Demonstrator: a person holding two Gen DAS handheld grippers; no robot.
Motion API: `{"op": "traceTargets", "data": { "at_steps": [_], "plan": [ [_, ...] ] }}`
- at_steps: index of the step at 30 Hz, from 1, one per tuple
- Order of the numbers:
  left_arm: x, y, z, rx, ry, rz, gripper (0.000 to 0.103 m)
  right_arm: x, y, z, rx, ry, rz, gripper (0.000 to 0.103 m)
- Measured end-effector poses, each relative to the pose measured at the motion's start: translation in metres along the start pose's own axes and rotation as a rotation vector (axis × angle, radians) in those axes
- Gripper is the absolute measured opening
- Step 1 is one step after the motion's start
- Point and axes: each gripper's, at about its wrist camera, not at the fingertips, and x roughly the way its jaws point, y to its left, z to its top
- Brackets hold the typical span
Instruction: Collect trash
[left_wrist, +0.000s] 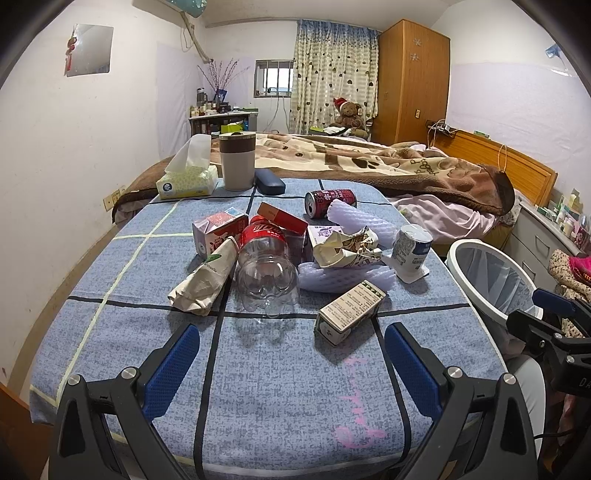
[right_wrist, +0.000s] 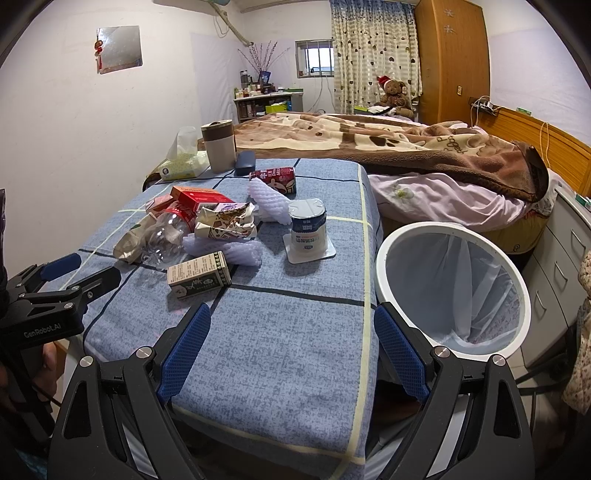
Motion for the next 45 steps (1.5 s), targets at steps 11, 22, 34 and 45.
{"op": "traceTargets", "data": {
  "at_steps": [11, 22, 34, 45],
  "plan": [
    [0.000, 0.000, 0.000, -0.001, -0.001, 0.002, 0.102, 0.000, 0.000, 0.000, 0.002, 0.002, -0.001, 0.092],
    [0.000, 0.000, -0.001, -0.002, -0.001, 0.002, 0.102, 0.000, 0.000, 0.000, 0.002, 0.004, -0.002, 0.092],
    [-0.001, 0.000, 0.000, 0.000, -0.001, 0.001, 0.102, 0.005, 0.001, 0.001, -0.005, 0.016, -0.004, 0.092],
    [0.021, 0.022, 0.014, -0.015, 0.006, 0.006, 0.102, 0.027, 0.001, 0.018, -0.021, 0.013, 0.016, 0.092]
  ]
}}
